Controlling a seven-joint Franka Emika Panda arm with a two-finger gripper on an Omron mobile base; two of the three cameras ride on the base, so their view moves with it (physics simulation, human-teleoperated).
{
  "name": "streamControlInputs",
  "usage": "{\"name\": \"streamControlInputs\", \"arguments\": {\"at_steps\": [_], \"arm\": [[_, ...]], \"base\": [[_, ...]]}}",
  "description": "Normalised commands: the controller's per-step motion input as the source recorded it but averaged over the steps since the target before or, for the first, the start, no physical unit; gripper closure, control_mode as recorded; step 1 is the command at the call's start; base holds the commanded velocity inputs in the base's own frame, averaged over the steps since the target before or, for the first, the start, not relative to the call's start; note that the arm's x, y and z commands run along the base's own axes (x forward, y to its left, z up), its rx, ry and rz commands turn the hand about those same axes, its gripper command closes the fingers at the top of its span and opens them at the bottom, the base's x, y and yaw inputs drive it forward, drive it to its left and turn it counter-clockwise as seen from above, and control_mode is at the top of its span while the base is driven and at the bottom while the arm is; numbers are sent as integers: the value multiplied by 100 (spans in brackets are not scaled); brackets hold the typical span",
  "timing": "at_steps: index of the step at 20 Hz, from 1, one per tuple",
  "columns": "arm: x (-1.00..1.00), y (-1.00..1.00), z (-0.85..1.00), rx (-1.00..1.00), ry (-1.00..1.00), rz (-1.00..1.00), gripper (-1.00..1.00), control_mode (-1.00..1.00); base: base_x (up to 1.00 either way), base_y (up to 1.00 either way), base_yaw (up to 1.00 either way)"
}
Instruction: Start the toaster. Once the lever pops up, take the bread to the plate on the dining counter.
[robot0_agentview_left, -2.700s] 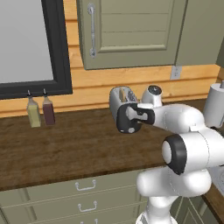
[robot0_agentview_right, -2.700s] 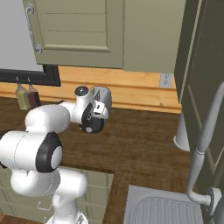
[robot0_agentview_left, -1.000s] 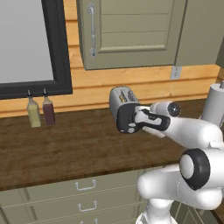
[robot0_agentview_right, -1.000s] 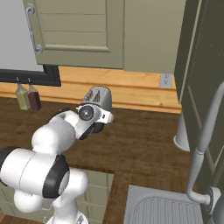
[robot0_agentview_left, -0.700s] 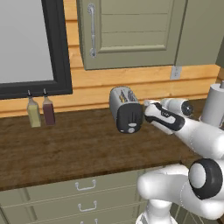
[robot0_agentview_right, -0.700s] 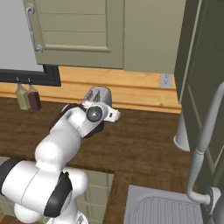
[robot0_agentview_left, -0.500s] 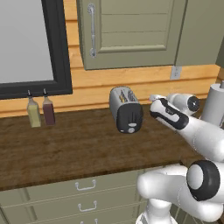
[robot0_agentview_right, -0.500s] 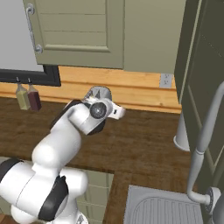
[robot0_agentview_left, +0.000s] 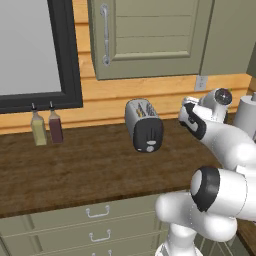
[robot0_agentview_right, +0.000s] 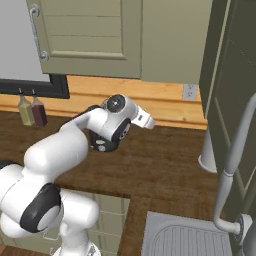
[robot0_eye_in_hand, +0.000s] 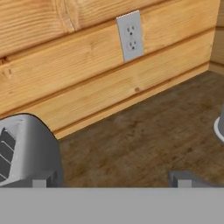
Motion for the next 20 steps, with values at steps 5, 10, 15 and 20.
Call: {"name": "streamControlInputs", "arguments": {"at_steps": [5,10,15,20], "arm": [[0,-12,0,1,2,-2,-100,-100],[0,0,0,0,0,0,-100,-100],[0,0,0,0,0,0,-100,-100],[0,0,0,0,0,0,-100,-100]], "base": [[0,0,0],[0,0,0],[0,0,0],[0,0,0]]}}
